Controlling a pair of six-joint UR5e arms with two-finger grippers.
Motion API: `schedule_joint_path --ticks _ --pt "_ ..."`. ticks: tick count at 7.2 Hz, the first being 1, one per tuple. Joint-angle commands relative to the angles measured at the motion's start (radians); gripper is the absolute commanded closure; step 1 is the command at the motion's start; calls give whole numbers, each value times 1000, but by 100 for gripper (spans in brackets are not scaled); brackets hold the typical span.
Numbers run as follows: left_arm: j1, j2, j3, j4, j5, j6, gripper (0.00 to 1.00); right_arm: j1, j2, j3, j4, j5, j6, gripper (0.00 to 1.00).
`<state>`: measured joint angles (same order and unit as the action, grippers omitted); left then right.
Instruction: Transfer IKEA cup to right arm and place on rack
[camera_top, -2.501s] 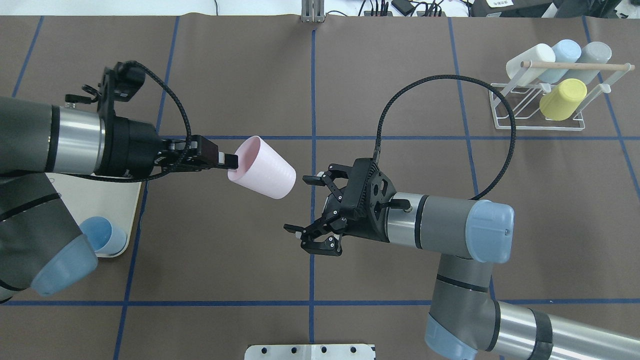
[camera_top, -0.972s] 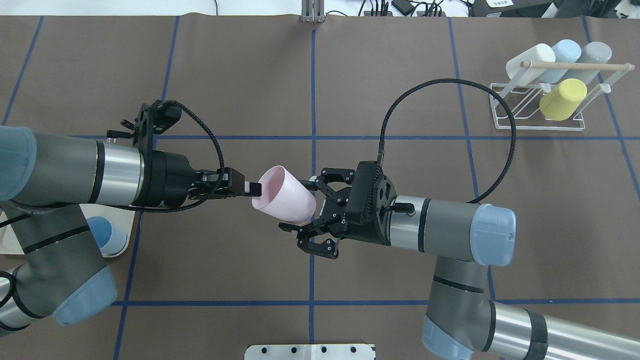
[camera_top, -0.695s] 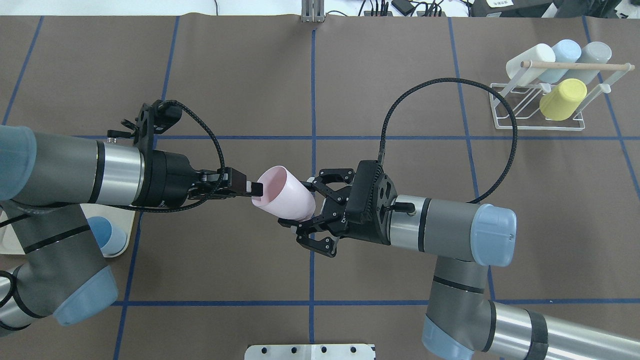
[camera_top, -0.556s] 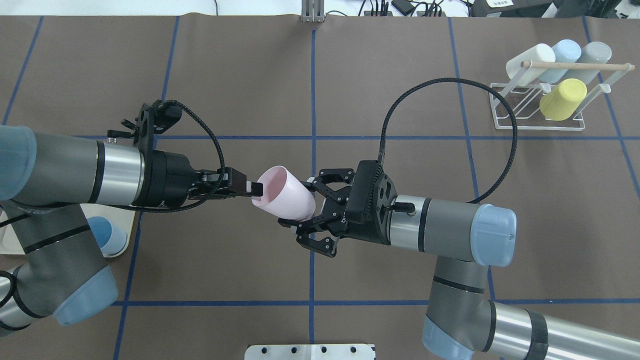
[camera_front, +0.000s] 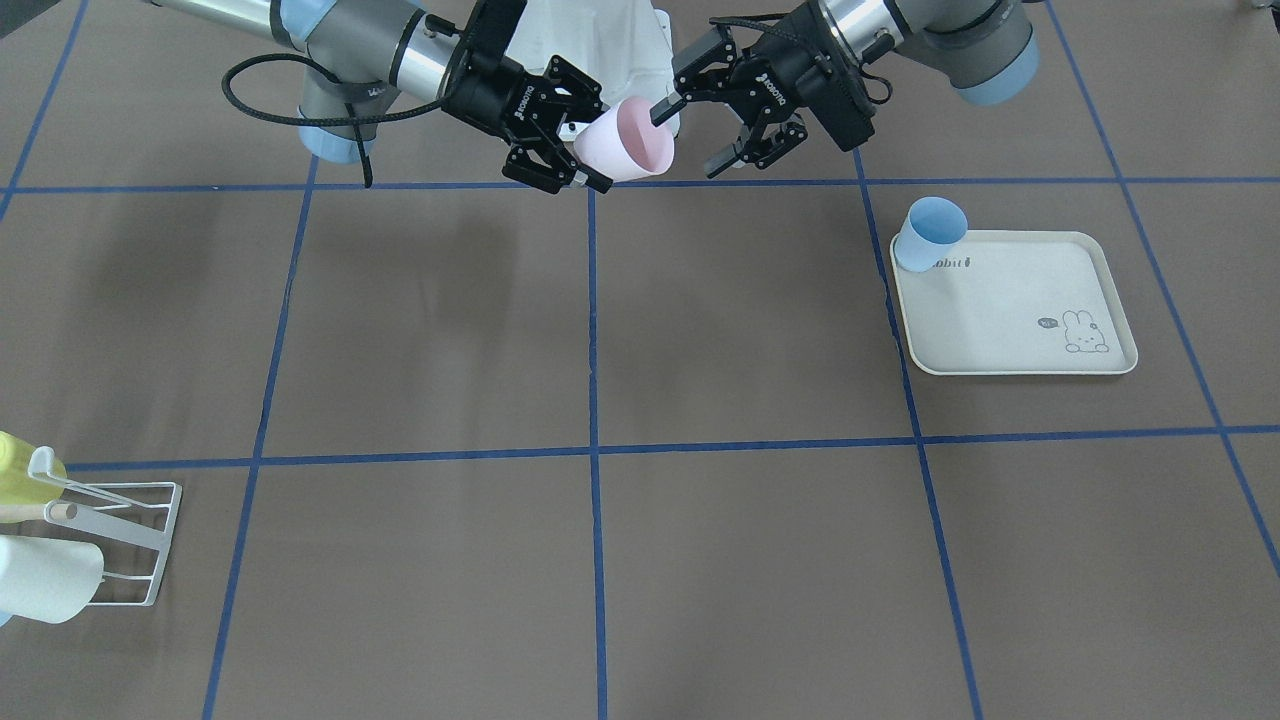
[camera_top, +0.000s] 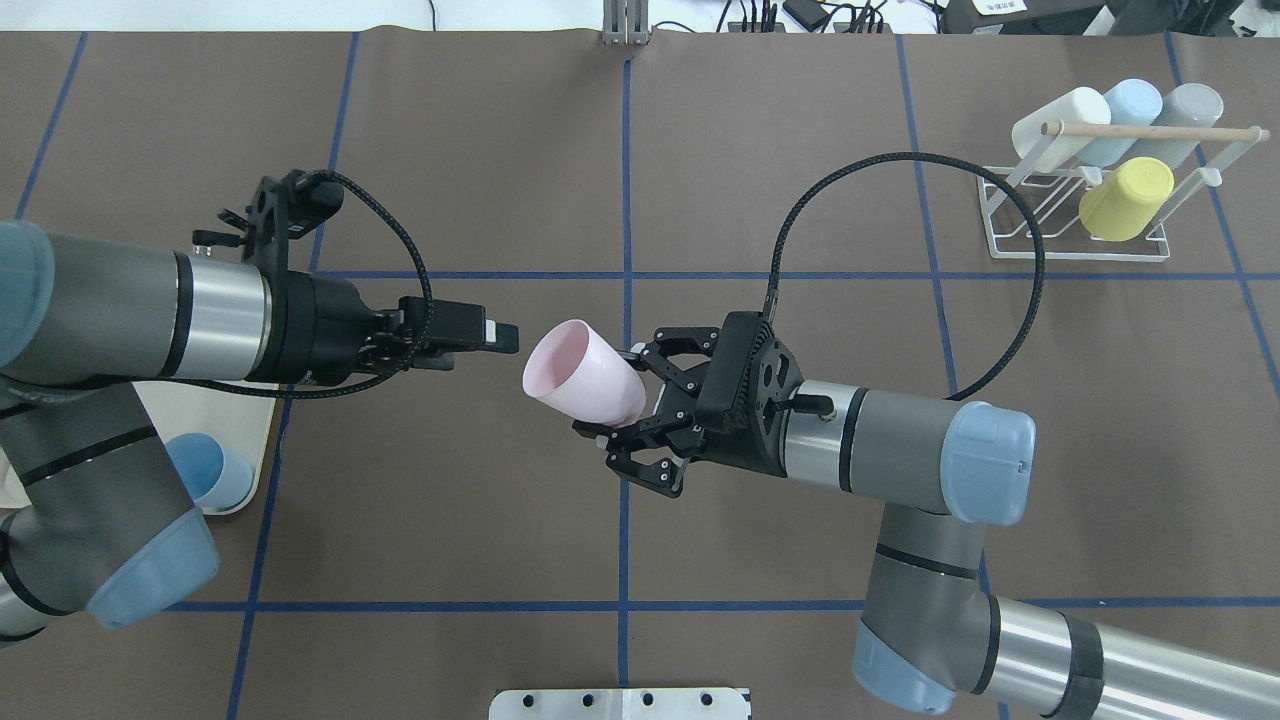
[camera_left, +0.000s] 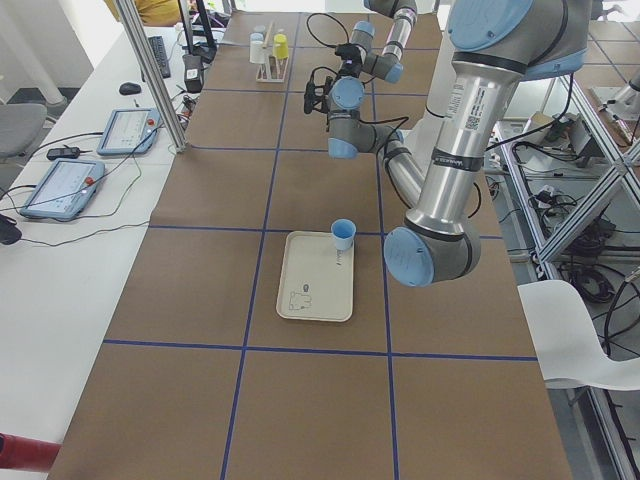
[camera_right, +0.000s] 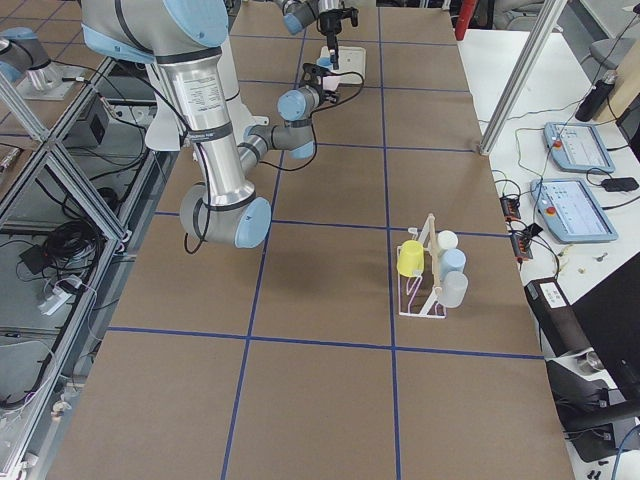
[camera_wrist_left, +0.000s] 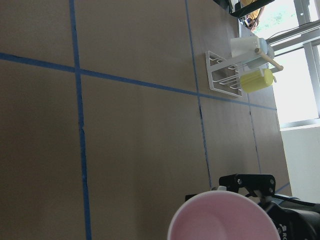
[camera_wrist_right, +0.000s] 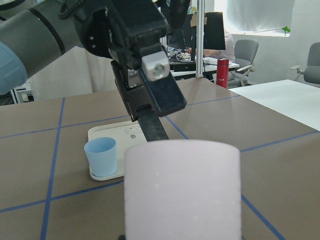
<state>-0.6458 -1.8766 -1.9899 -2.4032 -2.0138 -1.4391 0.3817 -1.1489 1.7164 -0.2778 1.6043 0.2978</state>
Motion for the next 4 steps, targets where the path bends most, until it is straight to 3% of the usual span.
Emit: schedule_joint_path --ticks 1,3,4 --pt "-73 84 -56 177 3 218 0 69 -6 6 -166 11 -5 97" --pt "-209 324 -134 191 -11 555 0 136 -67 34 -326 12 -110 100" --pt "-286 424 -151 188 -14 710 0 193 -125 79 -346 6 -165 100"
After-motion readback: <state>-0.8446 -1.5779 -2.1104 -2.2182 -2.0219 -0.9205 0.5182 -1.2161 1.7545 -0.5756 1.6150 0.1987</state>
